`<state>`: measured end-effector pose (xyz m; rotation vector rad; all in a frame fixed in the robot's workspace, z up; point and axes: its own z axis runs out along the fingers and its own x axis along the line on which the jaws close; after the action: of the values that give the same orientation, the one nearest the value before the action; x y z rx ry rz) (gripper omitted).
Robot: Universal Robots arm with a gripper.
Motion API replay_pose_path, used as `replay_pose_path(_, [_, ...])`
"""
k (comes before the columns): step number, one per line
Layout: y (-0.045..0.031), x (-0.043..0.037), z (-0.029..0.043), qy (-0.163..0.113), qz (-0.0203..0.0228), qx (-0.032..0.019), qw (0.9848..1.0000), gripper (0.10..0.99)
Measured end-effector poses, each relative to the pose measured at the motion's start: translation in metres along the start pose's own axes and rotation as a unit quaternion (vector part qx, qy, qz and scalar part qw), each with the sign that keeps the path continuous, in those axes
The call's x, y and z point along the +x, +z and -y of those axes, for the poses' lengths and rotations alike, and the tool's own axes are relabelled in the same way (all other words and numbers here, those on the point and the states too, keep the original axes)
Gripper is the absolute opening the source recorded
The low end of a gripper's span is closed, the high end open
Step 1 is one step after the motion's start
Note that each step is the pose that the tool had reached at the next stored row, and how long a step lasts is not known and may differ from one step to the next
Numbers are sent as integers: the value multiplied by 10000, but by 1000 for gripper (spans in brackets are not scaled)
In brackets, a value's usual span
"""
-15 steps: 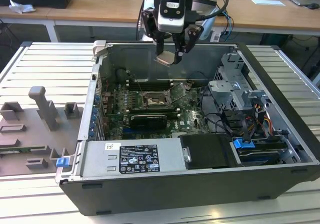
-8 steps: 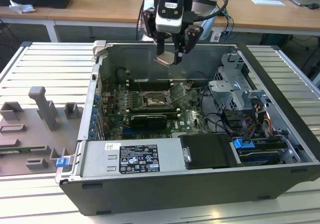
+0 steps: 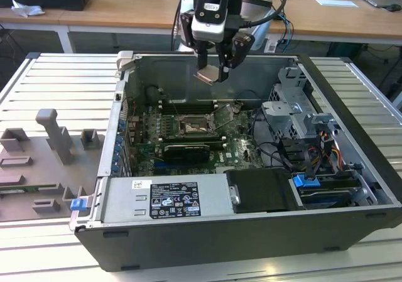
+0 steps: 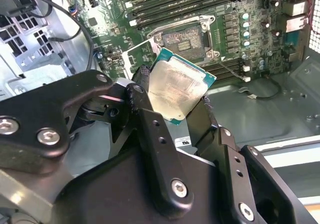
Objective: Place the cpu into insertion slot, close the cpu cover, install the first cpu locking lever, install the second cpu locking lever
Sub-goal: 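Place the cpu into insertion slot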
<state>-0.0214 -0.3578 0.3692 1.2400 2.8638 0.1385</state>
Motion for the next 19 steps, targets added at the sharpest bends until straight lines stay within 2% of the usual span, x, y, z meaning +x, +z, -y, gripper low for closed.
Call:
replay_pose_path(2, [1,0,0,92,8,-1,10000,541])
replay_pose_path(4, [4,0,-2,308,28,-5,9995,541])
replay_pose_path(7, [12,0,-2,664,60,-12,9978,541])
replay_pose_path(11, [27,0,-1,807,72,-14,9967,541])
replay_pose_path(15, [74,-1,4,819,86,-5,9966,541])
replay_pose_path(19, [82,-1,4,838,91,0,9964,541])
